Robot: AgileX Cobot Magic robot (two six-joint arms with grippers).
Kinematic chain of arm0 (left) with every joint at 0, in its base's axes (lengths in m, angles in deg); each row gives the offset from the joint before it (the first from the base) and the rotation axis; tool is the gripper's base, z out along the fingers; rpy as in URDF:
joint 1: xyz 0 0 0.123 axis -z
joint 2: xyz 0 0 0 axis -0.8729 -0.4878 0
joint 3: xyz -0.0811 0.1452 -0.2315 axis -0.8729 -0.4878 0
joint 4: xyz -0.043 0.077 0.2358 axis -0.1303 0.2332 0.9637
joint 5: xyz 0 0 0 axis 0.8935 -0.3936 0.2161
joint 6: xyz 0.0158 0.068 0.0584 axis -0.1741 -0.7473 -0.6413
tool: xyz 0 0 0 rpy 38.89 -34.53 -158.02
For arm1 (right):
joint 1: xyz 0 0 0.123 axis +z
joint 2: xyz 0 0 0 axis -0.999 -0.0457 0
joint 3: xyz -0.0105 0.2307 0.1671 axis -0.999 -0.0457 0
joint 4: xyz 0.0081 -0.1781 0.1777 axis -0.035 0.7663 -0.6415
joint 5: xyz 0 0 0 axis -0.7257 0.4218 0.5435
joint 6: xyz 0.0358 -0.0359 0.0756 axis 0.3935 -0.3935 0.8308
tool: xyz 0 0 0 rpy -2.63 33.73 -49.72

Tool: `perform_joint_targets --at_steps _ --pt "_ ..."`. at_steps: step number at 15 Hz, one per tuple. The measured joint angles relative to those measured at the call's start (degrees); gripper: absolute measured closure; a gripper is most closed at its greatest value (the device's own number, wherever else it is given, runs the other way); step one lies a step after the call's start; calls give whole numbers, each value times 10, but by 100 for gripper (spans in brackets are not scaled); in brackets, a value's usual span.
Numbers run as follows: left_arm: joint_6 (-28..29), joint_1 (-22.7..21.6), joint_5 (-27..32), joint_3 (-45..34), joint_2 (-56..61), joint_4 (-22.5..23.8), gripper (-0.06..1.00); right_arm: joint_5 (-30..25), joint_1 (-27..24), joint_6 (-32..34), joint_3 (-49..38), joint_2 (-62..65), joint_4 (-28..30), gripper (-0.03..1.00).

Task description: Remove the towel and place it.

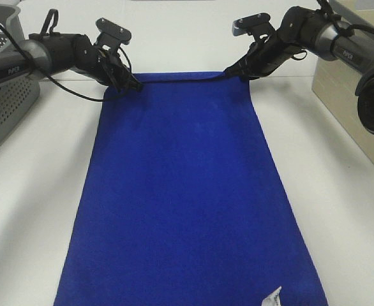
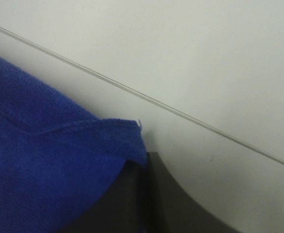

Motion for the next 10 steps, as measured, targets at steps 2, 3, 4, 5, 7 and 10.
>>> perform_joint_targets --at_steps 2,3,4,5,7,10 --pt "-1 0 -21 0 0 2 74 10 0 0 0 -3 0 83" --pt "-2 0 -36 0 0 5 64 15 0 0 0 -4 0 75" --pt "-2 0 -48 0 0 7 55 17 0 0 0 -4 0 66" --pt "-2 0 -56 0 0 10 49 22 0 0 0 -4 0 58" --pt "-2 0 -58 0 0 10 45 27 -1 0 0 -4 -1 50" --pt "23 -2 -56 0 0 10 44 28 -1 0 0 -4 -9 47"
